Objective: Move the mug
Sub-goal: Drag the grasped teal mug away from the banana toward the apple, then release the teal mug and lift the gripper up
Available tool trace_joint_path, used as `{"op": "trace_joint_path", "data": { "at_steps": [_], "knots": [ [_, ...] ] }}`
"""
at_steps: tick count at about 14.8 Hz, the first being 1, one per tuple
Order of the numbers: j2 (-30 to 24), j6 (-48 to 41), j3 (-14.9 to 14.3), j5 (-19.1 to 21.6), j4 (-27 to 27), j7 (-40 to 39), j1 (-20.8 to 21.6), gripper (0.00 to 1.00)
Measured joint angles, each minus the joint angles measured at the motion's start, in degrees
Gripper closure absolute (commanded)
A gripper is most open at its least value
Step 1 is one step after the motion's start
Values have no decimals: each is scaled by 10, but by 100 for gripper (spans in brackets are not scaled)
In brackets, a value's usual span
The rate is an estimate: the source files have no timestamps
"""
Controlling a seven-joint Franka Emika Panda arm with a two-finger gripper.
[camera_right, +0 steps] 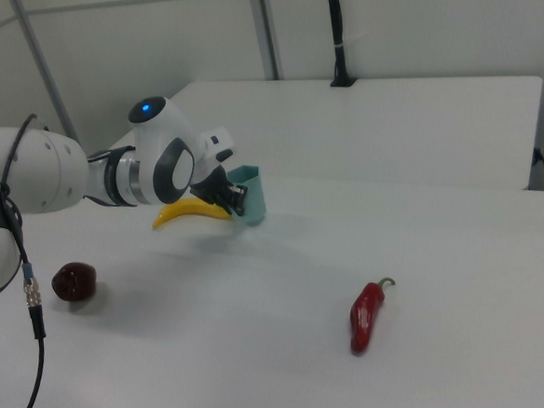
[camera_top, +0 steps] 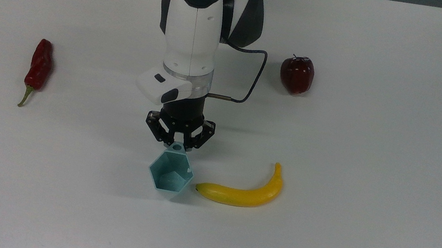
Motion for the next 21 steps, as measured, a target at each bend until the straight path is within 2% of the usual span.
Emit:
{"op": "trace_joint_path", "data": {
  "at_steps": [3,5,11,14,17,18,19,20,21],
  "knots": [
    [-39,0,0,-1,-25,0,-1,98],
    [-87,-6,0,-1,-71,0,-3,99],
    [-259,-14,0,-1,-295,0,-2,99],
    [-312,-14,0,-2,-389,0,2,99],
    [-342,-14,0,-2,-444,0,2,98],
    [-346,-14,0,-2,-454,0,2,93],
    [-349,-13,0,-2,-458,0,2,79],
    [-350,-13,0,-2,-459,0,2,73],
    [-350,-13,0,-2,-460,0,2,59]
  ]
}}
